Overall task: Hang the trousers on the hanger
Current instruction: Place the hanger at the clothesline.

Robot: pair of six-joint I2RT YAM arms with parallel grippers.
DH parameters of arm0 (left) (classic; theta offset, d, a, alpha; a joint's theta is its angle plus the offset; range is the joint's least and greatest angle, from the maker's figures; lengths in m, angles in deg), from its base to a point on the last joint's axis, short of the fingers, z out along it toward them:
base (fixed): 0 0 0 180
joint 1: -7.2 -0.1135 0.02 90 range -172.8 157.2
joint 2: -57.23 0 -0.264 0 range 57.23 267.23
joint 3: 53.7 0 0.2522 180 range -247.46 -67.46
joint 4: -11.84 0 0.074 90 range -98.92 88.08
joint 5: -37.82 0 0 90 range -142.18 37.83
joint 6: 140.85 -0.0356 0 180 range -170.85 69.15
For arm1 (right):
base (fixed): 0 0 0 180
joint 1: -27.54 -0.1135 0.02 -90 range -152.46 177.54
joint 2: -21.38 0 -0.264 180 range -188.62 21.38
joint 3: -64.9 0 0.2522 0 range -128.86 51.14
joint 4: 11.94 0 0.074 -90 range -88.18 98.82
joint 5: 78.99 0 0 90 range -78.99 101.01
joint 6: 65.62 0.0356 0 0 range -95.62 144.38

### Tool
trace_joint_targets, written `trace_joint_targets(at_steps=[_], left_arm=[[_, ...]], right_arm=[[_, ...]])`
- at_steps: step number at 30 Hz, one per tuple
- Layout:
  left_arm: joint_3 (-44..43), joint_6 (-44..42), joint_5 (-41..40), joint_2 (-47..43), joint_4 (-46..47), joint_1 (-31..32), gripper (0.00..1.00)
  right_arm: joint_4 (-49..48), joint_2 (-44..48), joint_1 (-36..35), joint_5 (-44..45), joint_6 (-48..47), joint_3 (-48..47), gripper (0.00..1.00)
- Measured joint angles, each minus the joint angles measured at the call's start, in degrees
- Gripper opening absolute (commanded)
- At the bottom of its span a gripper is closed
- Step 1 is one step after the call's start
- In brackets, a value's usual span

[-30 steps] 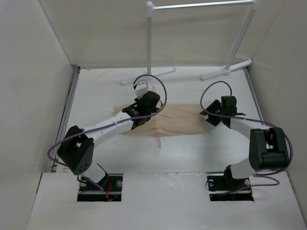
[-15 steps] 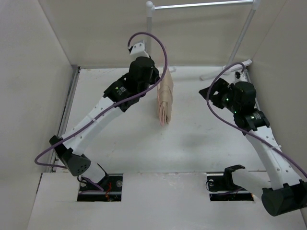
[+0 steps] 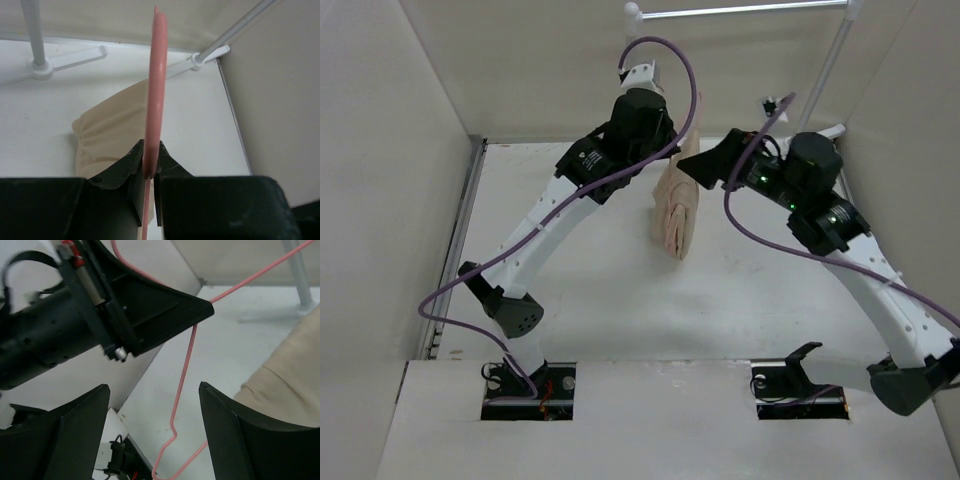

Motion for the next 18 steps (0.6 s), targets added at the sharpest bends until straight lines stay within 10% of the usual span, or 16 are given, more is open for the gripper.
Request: trace_joint_targets(at_steps=[9,18], left_arm=[[-0.9,-0.3,2.0,1.8,-2.8,1.0,0.0],[-1.1,-0.4,2.7,1.8,-3.1,0.7,0.02]], right_arm=[[-0.8,-9.2,-2.9,-0.5,0.0,2.8,0.6],[-4.6,-8.6,-6.2,-0.5,3.7,7.6,0.09]])
